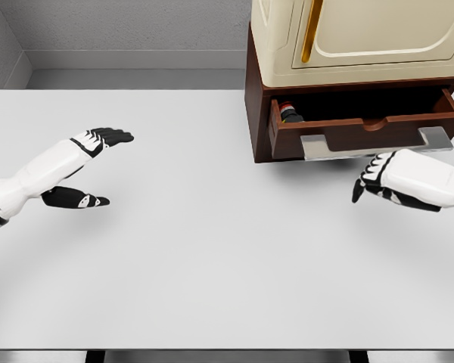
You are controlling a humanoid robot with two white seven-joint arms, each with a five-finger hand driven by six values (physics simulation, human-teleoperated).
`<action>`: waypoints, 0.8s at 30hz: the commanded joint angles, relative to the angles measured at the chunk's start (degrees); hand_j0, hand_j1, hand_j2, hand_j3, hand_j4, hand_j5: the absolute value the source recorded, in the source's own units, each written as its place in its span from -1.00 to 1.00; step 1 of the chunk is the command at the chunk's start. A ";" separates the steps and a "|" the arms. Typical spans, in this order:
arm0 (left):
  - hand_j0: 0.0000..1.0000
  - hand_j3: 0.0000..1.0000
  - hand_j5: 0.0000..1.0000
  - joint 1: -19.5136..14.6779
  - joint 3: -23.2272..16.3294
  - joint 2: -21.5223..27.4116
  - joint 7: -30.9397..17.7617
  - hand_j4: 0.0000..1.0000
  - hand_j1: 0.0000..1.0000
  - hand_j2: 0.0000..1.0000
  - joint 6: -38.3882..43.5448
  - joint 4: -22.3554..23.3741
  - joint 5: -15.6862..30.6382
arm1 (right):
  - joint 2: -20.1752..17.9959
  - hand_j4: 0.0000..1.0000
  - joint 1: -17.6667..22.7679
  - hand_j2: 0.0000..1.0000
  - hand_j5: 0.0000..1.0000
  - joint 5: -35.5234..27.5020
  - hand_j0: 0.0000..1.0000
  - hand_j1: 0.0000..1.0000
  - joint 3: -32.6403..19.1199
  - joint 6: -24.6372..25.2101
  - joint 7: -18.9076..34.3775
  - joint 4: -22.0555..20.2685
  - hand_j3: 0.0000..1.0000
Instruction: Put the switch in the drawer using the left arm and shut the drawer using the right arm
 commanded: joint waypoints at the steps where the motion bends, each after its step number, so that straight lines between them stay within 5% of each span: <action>1: 1.00 1.00 1.00 0.00 0.25 -0.02 0.03 1.00 1.00 1.00 0.16 -0.02 0.48 | 1.21 -0.12 -0.09 -0.12 -0.12 -0.37 -0.12 -0.12 0.06 0.07 0.61 0.47 -0.12; 19: 1.00 1.00 1.00 0.00 0.25 -0.02 0.03 1.00 1.00 1.00 0.16 -0.20 0.48 | 4.37 -0.10 -5.10 -0.10 -0.10 -0.28 -0.10 -0.10 0.76 0.07 0.61 4.43 -0.10; 24: 1.00 1.00 1.00 0.35 0.25 -0.02 0.03 1.00 1.00 1.00 0.16 -0.46 0.48 | 5.52 -0.10 -9.58 -0.10 -0.10 -0.28 -0.10 -0.10 5.15 0.07 0.61 6.45 -0.10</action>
